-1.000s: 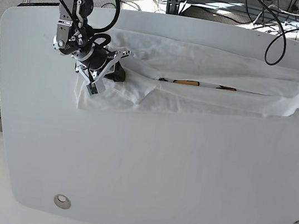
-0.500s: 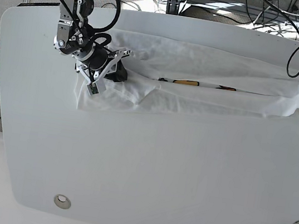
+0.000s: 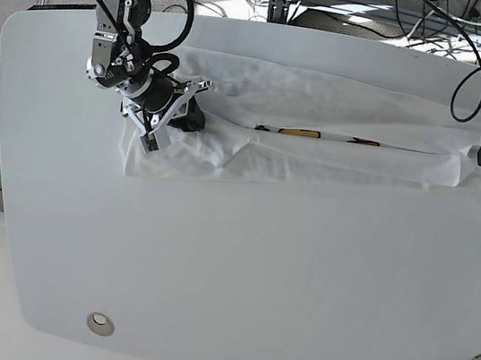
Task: Fold the T-shirt properly
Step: 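Press the folded shirt flat with both grippers, then move the left gripper along the strip and grasp its middle, then fold the grasped strip end over toward the right gripper with the left gripper, then release the left gripper and reposition the right gripper on the shirt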
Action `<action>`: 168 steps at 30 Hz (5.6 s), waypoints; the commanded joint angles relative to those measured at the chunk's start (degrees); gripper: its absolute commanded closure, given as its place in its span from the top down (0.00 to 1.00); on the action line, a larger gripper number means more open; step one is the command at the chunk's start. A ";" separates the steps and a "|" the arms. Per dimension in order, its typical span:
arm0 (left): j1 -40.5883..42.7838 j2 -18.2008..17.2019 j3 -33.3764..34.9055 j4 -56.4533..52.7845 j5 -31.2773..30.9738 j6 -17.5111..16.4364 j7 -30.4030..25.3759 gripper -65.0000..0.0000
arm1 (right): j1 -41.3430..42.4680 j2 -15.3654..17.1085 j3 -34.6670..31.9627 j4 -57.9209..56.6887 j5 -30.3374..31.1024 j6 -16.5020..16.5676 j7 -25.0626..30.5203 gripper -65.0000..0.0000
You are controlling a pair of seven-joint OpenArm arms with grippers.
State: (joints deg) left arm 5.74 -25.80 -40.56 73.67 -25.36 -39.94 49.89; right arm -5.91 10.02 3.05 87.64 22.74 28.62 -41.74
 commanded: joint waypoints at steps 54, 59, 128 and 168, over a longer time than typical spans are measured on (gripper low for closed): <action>-1.21 28.04 21.79 21.50 -8.70 -0.06 13.72 0.00 | -0.81 -1.10 0.07 -0.03 -2.48 -0.53 -2.44 0.13; -2.62 30.24 23.81 21.23 -8.70 -0.06 13.72 0.00 | -0.99 -1.10 0.07 -0.03 -2.30 -0.53 -2.44 0.13; 1.69 10.81 33.92 21.50 7.56 -0.06 5.98 0.53 | -0.81 -2.59 0.07 -0.03 -2.48 -0.71 -2.44 0.13; 0.81 16.79 24.16 27.91 14.24 -0.06 5.89 0.00 | 0.42 -2.68 0.25 7.53 -2.13 -0.97 -2.44 0.13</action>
State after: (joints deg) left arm 7.38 -8.47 -16.19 100.88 -10.79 -39.97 56.75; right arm -6.28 7.14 2.98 92.38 19.75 27.35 -45.32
